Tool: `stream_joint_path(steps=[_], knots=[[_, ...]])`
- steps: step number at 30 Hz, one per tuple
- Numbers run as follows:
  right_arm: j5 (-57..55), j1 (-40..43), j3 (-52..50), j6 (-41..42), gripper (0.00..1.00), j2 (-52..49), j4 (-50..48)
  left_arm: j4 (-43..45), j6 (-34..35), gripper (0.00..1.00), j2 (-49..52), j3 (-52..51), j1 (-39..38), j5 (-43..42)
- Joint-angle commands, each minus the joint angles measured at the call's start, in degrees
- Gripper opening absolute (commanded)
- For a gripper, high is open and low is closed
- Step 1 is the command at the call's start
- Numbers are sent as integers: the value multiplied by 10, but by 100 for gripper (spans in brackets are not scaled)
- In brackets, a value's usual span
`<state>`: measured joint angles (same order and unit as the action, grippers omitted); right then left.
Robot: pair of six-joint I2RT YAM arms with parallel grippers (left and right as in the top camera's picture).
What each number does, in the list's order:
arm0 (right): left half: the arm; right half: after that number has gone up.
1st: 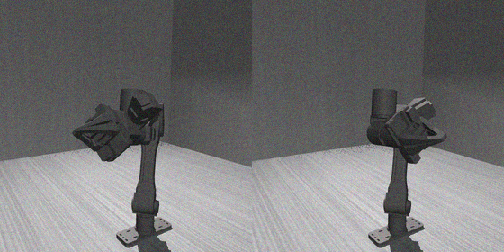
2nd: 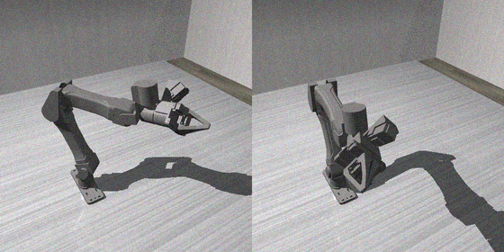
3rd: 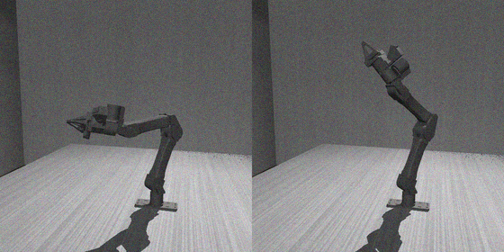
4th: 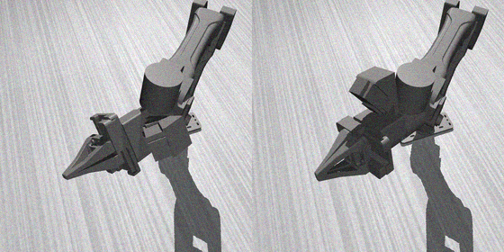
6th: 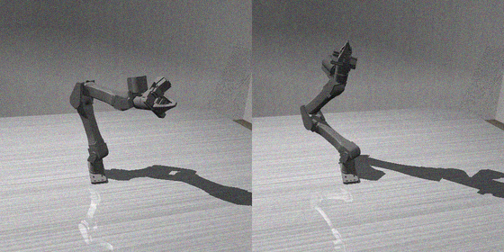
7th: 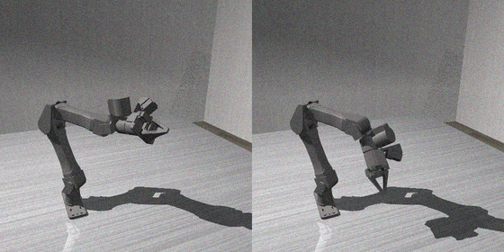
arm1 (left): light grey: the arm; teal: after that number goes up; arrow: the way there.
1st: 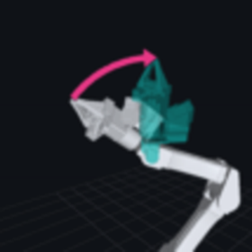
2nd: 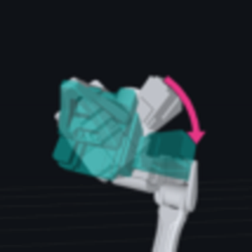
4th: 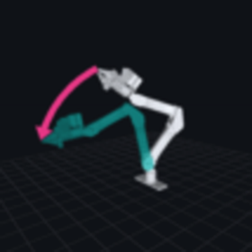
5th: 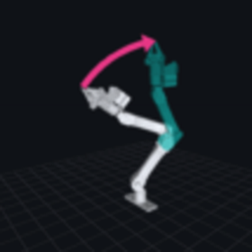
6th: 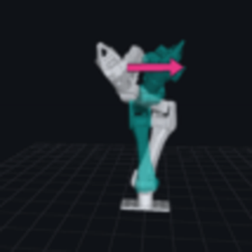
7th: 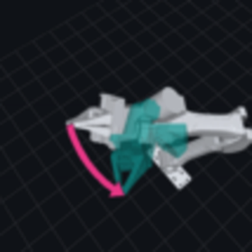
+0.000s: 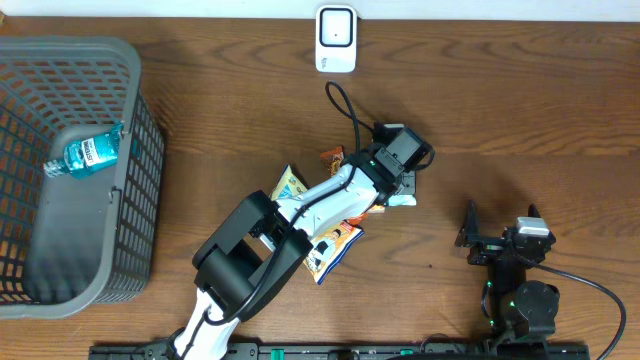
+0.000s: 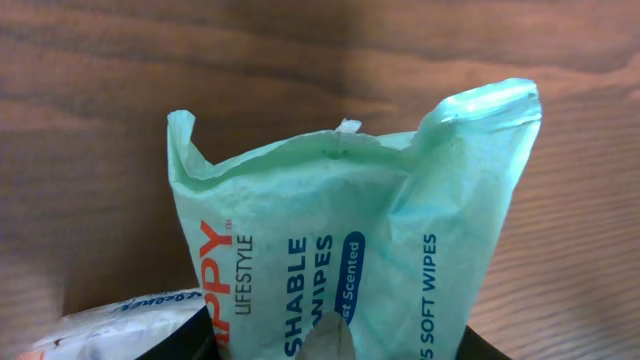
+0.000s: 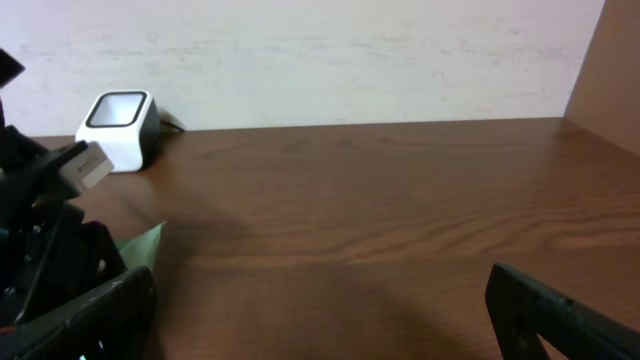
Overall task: Scan the item barcode
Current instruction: 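Carry the wet wipes pack right of the tissue pack and release, then move the left gripper back into the basket toward the Listerine bottle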
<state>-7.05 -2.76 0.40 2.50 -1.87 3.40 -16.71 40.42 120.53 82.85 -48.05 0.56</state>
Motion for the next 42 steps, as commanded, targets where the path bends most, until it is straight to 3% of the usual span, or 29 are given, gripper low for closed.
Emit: stream_joint_path(steps=[1, 8, 14, 16, 20, 25, 34, 42], knots=[[1, -2, -1, -4, 99, 0, 2, -24, 2, 44, -3, 1, 1, 2], [1, -2, -1, -4, 99, 0, 2, -80, 21, 44, -3, 1, 2, 39], [1, -2, -1, -5, 99, 0, 2, -65, -3, 49, -16, 8, 2, -17], [1, -2, -1, -5, 99, 0, 2, -57, -19, 53, -28, 8, 2, -29], [1, -2, -1, -4, 99, 0, 2, -58, -32, 74, -61, 8, 2, -29], [1, -2, -1, -5, 99, 0, 2, -73, -70, 91, -120, 8, 2, -22], [1, -2, -1, -5, 99, 0, 2, -161, -127, 100, -257, 8, 3, 104], [1, -2, -1, -4, 99, 0, 2, -260, -139, 98, -397, 8, 39, 204]])
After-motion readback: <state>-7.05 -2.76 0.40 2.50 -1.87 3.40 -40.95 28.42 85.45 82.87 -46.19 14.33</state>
